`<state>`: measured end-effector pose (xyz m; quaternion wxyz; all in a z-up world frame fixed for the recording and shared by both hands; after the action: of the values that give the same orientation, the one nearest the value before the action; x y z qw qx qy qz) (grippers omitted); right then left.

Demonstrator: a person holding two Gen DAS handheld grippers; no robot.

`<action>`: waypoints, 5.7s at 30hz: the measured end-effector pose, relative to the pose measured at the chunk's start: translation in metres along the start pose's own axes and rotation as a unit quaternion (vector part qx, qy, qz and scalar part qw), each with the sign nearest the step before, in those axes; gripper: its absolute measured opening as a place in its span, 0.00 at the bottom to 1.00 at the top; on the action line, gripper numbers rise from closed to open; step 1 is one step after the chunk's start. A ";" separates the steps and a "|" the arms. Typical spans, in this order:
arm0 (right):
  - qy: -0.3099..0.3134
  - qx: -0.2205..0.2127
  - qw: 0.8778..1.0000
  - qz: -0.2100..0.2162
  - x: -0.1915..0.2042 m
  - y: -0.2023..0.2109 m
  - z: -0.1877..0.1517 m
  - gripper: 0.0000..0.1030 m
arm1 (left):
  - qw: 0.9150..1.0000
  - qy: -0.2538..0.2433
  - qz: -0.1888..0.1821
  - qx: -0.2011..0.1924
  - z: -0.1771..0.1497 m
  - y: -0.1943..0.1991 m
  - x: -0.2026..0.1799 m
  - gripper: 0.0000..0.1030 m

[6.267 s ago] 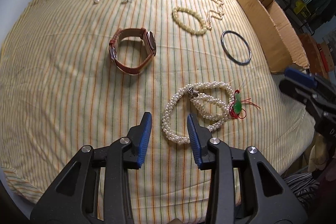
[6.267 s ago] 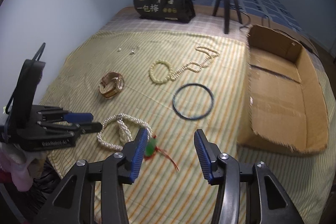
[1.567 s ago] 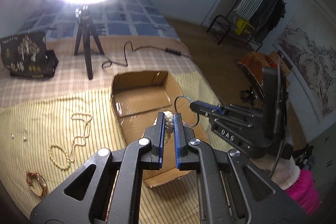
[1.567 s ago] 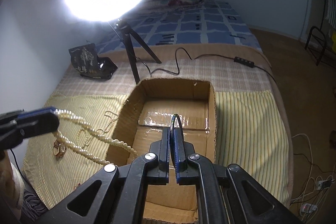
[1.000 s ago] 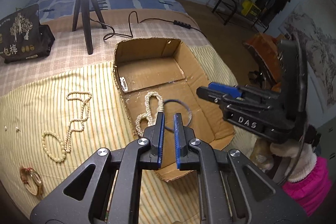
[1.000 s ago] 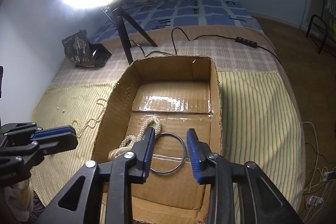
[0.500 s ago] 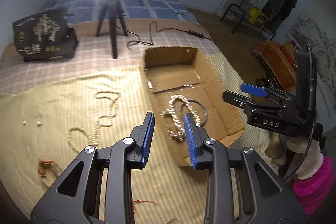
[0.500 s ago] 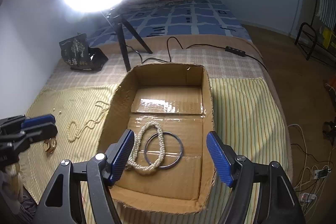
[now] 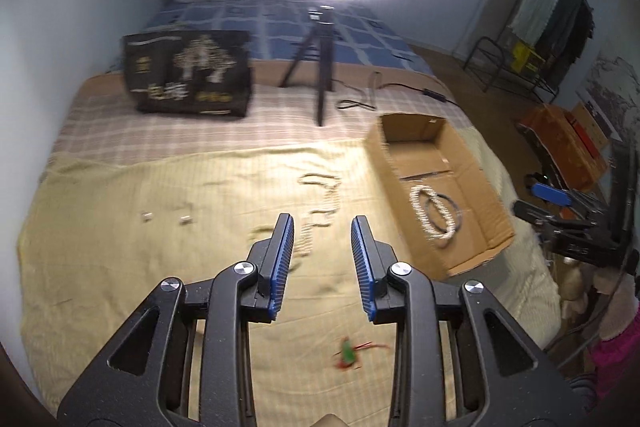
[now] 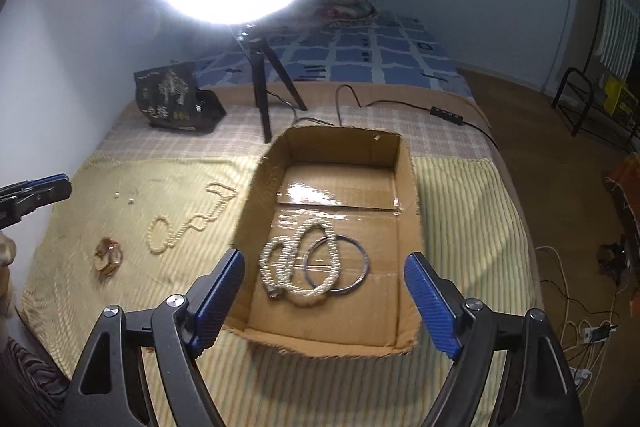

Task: Organize jewelry
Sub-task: 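Move the left tool to the brown leather watch while the right tool approaches the green jade pendant, then close the left tool on the watch strap while the right tool closes on the pendant, then lift the watch and pendant and carry both over the cardboard box, then lower the watch and pendant into the box and open both tools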

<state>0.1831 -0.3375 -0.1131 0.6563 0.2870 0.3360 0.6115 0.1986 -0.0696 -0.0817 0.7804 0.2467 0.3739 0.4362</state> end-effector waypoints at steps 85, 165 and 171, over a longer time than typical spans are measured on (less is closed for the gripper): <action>0.124 0.124 0.975 0.134 0.197 -0.041 -0.103 0.05 | 0.975 0.185 0.053 0.113 -0.097 -0.051 0.149 0.07; -0.027 0.069 0.996 0.050 -0.014 -0.056 -0.032 0.06 | 0.996 0.007 -0.047 0.081 0.044 -0.212 -0.075 0.07; -0.027 0.070 0.996 0.052 -0.015 -0.058 -0.033 0.06 | 0.996 0.003 -0.046 0.081 0.047 -0.223 -0.083 0.07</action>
<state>0.1921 -0.3589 -0.1773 0.6105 0.3659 0.3446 0.6121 0.3182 -0.2548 -0.1815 0.7761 0.2906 0.4212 0.3685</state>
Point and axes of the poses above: each gripper's, at about its wrist camera, not at the fingertips, and y roughly against the way its jaws point, x to its left, z to its top, the point moved 6 cm from there along -y, roughly the way its jaws point, and after that the axes turned 14 degrees about -z, right-handed, at the moved point
